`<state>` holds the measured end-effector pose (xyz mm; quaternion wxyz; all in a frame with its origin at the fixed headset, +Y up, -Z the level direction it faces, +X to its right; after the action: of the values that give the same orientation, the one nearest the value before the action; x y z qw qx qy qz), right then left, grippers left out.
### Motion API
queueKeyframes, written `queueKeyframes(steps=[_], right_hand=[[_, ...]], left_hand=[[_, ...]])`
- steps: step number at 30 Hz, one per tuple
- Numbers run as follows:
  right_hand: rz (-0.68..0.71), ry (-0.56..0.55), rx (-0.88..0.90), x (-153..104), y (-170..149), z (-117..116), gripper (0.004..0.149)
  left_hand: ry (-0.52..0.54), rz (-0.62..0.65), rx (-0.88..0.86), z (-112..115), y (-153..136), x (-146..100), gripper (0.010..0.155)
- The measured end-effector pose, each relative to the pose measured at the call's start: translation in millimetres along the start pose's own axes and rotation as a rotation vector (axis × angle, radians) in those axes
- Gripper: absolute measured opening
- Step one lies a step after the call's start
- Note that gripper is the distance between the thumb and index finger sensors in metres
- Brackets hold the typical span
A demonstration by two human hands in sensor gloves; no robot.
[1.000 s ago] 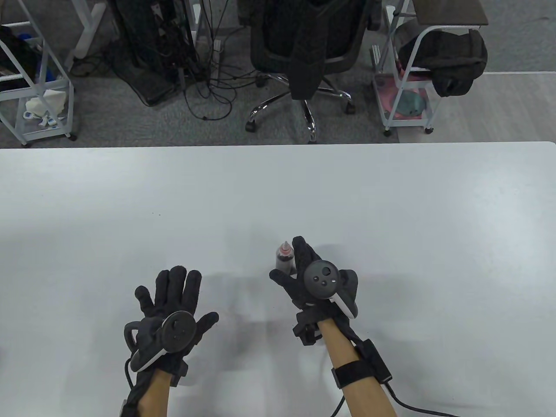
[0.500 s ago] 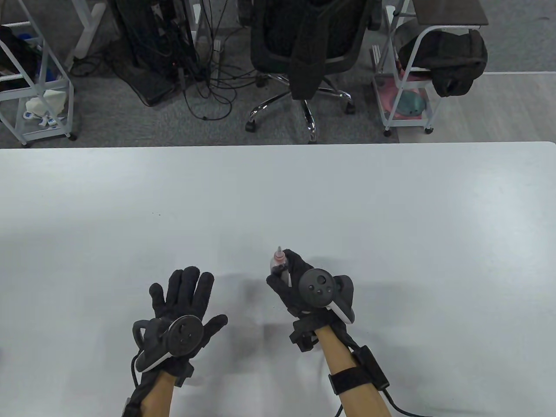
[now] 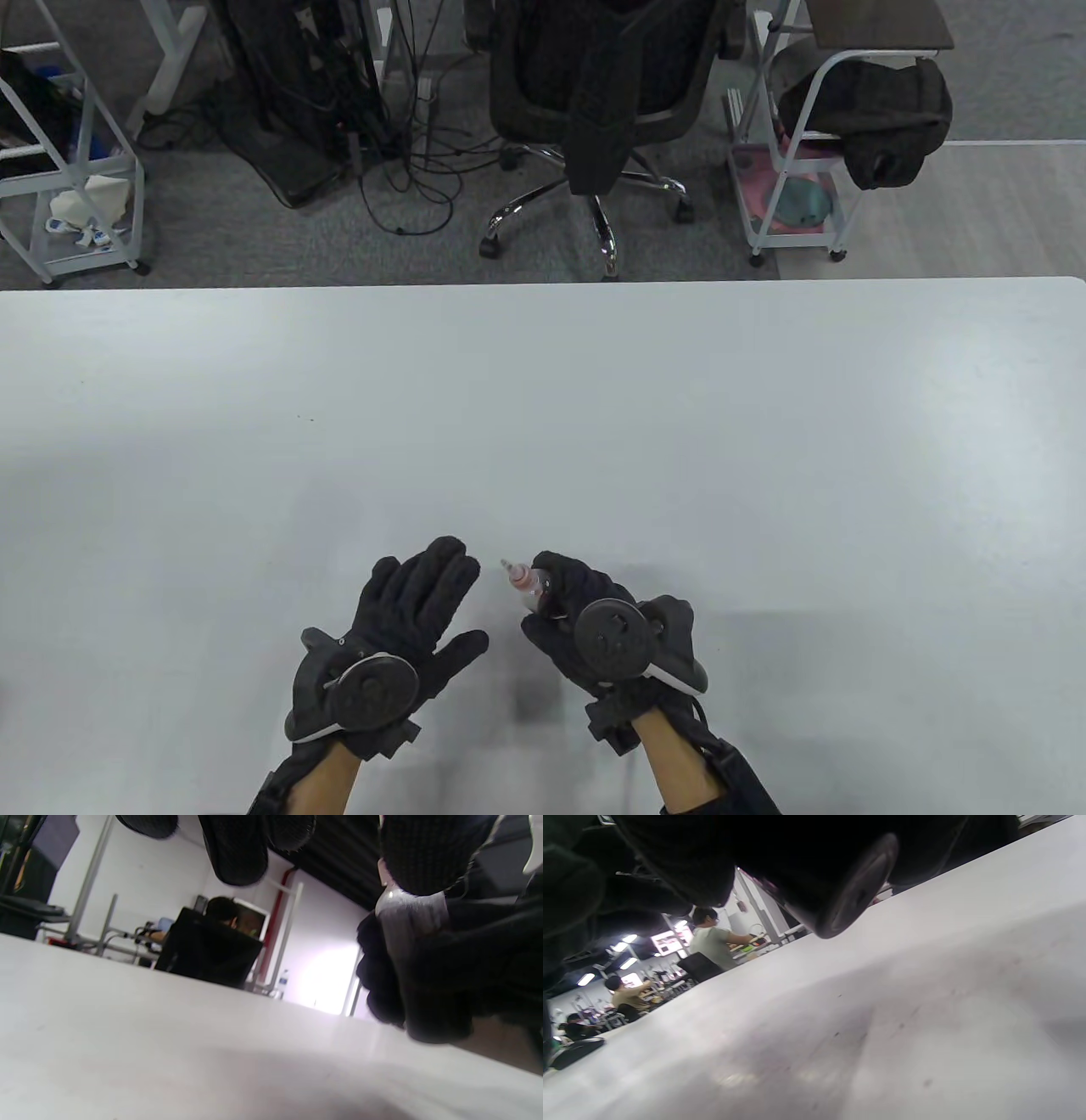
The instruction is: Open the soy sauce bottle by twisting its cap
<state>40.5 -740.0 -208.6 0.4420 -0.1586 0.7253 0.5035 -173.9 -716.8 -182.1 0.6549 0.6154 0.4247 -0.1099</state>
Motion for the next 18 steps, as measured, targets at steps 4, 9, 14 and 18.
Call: queueKeyframes(steps=[4, 9, 14, 18], right_hand=[[0.071, 0.114, 0.019, 5, 9, -5, 0.072], [0.155, 0.217, -0.024, 9, 25, -19, 0.071], [0.174, 0.26, -0.017, 8, 25, -23, 0.071], [0.185, 0.247, -0.017, 8, 29, -23, 0.07]], left_hand=[[0.025, 0.063, 0.016, -4, 12, -1, 0.084], [0.005, 0.113, 0.033, -1, 28, 2, 0.077], [-0.04, 0.145, 0.079, -3, 36, 4, 0.053], [-0.018, 0.133, 0.074, -8, 37, 3, 0.055]])
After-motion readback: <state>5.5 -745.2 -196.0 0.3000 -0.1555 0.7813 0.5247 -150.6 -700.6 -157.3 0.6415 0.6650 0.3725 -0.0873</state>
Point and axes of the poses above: the tracker on the back of each hand, its own y axis roughly to the thumb side, its own x axis roughly from the wrist to the fingertips, z = x × y, the point moved 3 cm from there along x, roughly from the wrist to the fingertips, and after that the axes turned 12 degrees about z, right-handed, at the moved point
